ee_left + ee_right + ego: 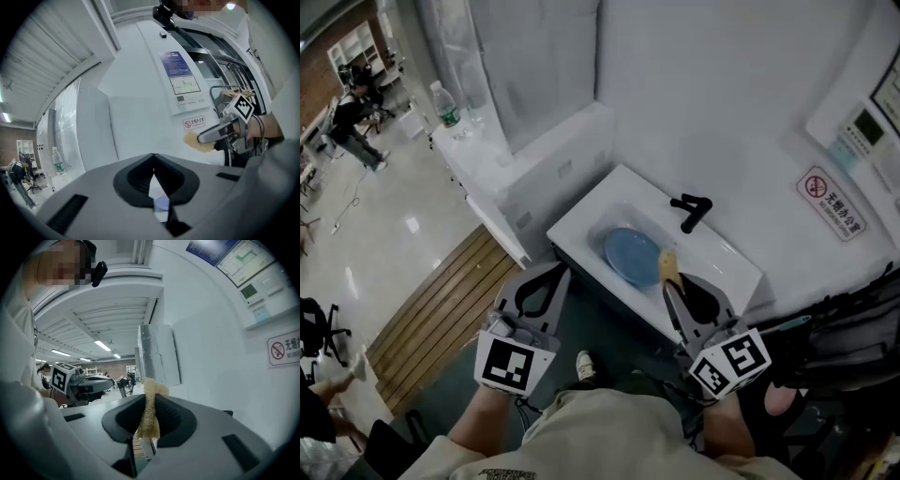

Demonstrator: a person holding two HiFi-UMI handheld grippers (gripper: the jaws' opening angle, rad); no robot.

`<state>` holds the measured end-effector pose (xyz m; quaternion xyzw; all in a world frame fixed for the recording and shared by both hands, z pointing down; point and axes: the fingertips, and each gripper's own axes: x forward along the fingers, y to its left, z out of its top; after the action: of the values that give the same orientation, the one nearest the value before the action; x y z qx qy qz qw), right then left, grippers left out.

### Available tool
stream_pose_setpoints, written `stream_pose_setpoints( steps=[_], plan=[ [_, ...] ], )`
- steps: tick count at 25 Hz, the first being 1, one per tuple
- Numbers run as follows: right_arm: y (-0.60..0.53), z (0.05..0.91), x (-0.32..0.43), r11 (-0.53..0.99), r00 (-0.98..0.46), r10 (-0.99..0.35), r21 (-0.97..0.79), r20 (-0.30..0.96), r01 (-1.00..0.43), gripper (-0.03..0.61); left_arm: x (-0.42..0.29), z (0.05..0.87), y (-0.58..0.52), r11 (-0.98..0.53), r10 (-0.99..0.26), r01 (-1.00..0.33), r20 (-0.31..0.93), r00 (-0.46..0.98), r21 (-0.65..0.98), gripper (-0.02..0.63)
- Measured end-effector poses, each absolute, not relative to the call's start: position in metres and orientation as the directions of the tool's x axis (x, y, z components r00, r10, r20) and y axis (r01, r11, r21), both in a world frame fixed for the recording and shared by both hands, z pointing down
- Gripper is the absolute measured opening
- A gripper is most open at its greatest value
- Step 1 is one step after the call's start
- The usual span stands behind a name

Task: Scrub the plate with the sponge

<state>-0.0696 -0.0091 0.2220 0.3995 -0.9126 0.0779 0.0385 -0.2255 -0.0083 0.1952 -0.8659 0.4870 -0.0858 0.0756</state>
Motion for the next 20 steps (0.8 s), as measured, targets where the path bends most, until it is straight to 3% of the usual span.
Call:
stream_pose_setpoints(
  steps=[4, 12, 20],
  plan=[
    [-0.033, 0.228, -0.062, 0.655, -0.679, -0.722, -0.188, 0.132, -0.732, 0.069, -0.224, 0.204, -0.026, -0.514, -0.858, -0.834, 0.104, 0.503, -0.201, 0.006],
    [-0.066, 0.233, -0.053, 0.691, -0.713, -0.686, -0.177, 0.147, -0.701, 0.069, -0.218, 0.21, -0.055, -0.474, -0.88, -0.861, 0.131, 0.457, -0.184, 0.006],
    [-0.099, 0.254, -0.037, 0.711, -0.748, -0.641, -0.232, 0.173, -0.663, 0.069, -0.203, 0.245, -0.093, -0.477, -0.864, -0.866, 0.261, 0.43, -0.15, 0.006]
  ],
)
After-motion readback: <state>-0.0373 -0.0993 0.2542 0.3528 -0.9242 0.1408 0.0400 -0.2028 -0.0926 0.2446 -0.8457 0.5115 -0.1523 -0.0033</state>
